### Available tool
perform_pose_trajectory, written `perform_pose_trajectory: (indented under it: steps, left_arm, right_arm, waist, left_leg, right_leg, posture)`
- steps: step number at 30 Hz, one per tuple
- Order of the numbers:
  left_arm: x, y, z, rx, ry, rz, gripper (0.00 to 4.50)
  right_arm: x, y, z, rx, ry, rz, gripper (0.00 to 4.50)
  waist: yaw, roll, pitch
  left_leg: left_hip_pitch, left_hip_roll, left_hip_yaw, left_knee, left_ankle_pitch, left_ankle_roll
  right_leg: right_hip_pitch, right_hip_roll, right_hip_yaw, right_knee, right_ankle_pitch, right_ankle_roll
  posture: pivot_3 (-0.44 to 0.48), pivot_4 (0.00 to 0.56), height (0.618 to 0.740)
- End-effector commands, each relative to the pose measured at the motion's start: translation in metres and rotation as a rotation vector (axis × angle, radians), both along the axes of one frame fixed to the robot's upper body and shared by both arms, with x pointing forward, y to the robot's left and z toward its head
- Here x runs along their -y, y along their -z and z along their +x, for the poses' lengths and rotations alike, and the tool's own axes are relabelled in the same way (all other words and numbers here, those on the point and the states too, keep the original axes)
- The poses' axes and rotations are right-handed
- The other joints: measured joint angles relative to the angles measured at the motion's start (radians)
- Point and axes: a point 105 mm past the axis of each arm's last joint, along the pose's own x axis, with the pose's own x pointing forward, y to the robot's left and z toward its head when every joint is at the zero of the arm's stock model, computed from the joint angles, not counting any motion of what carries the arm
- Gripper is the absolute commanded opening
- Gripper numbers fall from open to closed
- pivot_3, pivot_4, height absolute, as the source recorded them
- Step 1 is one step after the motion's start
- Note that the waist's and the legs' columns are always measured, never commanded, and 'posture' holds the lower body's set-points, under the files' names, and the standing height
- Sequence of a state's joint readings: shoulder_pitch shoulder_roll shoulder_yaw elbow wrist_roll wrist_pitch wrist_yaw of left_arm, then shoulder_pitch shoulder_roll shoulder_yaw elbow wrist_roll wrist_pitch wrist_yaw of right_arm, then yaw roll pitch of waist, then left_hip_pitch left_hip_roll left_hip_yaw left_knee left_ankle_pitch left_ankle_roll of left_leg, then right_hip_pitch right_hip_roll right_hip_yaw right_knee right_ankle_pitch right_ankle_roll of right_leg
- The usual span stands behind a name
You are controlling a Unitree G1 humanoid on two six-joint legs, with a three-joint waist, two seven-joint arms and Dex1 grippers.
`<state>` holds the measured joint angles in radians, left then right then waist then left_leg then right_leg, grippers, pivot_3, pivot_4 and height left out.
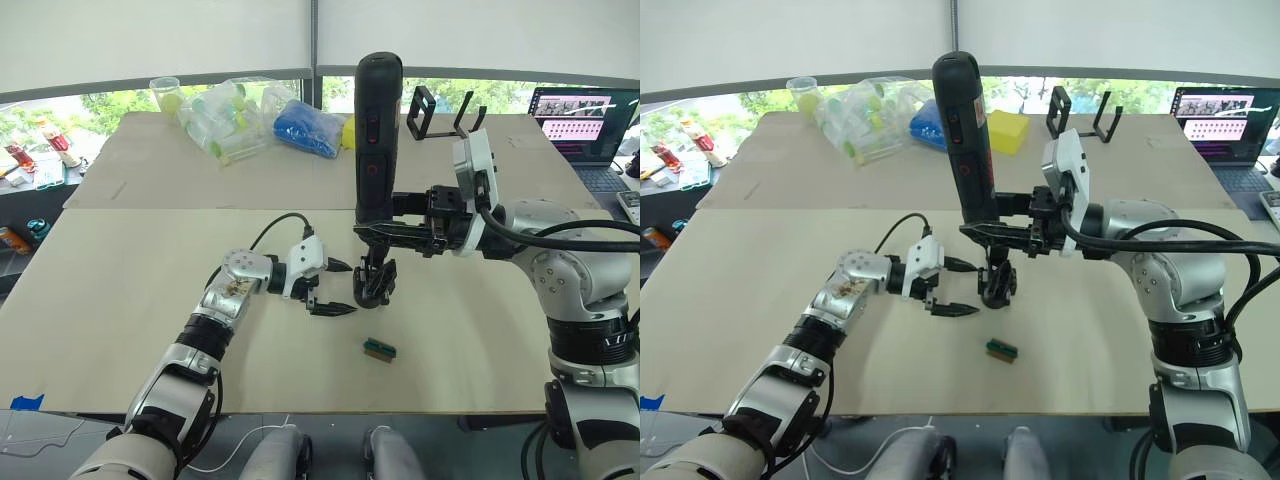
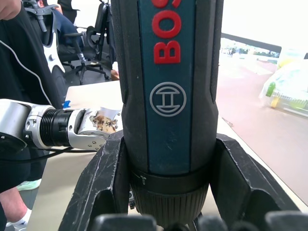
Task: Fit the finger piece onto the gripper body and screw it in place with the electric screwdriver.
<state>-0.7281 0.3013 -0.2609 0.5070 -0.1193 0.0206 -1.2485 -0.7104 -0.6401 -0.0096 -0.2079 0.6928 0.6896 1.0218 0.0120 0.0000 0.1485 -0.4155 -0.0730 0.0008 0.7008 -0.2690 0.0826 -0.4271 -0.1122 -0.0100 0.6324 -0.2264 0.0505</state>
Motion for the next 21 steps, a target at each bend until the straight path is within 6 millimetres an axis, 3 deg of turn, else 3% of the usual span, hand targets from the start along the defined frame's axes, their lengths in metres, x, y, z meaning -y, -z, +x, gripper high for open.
perform_pose_trajectory:
  steps: [1, 21]
  left_arm:
    - [0.0039, -0.0107, 0.0009, 0.047, 0.021, -0.019, 4.50]
    - [0.0042, -0.0096, 0.0000, 0.045, 0.021, -0.019, 4.50]
  right_arm:
    - [0.0014, -0.0197, -0.0115, 0.073, -0.028, 0.037, 1.91]
    - [0.0010, -0.0148, -0.0109, 0.111, -0.021, 0.031, 1.91]
  waist:
    - [0.000, 0.000, 0.000]
    - [0.000, 0.000, 0.000]
  left_leg:
    - [0.000, 0.000, 0.000, 0.000, 0.000, 0.000]
    - [0.000, 0.000, 0.000, 0.000, 0.000, 0.000]
  right_leg:
    - [0.000, 0.000, 0.000, 0.000, 0.000, 0.000]
    - [0.000, 0.000, 0.000, 0.000, 0.000, 0.000]
  posture:
    - [0.000, 0.150, 0.740]
    - [0.000, 0.150, 0.740]
